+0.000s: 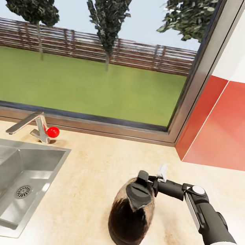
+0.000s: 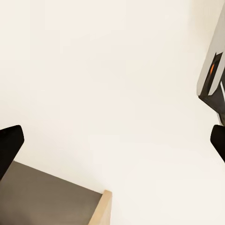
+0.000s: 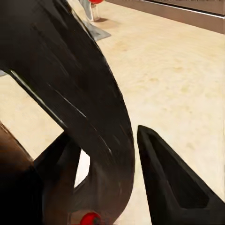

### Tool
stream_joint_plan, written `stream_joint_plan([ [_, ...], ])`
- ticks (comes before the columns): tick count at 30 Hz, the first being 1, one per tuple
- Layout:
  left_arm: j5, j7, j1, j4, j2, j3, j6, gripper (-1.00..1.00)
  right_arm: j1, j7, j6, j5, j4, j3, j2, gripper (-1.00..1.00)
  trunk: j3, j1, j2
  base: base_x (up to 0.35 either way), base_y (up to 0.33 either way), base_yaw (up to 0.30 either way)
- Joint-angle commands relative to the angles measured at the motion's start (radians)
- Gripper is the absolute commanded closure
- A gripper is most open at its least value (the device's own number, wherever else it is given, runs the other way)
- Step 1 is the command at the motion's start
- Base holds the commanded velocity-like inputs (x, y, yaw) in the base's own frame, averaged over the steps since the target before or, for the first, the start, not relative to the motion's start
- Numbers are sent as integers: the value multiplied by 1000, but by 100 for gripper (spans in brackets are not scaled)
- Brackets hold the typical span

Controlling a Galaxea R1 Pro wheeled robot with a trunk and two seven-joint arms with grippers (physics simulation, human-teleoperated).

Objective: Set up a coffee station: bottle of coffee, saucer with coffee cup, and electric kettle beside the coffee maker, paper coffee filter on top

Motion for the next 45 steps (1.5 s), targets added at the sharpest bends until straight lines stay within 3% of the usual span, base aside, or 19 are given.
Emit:
stream_joint_plan([
  [1,-4,1,0,-1,0,6,-2,-100,-1,1,14,-11,0,3,-1,100,-2,1,-2,0,0,0],
  [34,-5,0,0,-1,-2,5,-2,-100,-1,-4,18,-13,-6,-3,3,100,-2,1,-2,0,0,0],
  [41,-5,0,0,-1,-2,5,-2,-100,-1,-55,27,-18,-76,-4,16,100,-2,1,-2,0,0,0],
  [45,-5,0,0,-1,-2,5,-2,-100,-1,-85,100,-19,-141,-4,20,100,-2,1,-2,0,0,0],
])
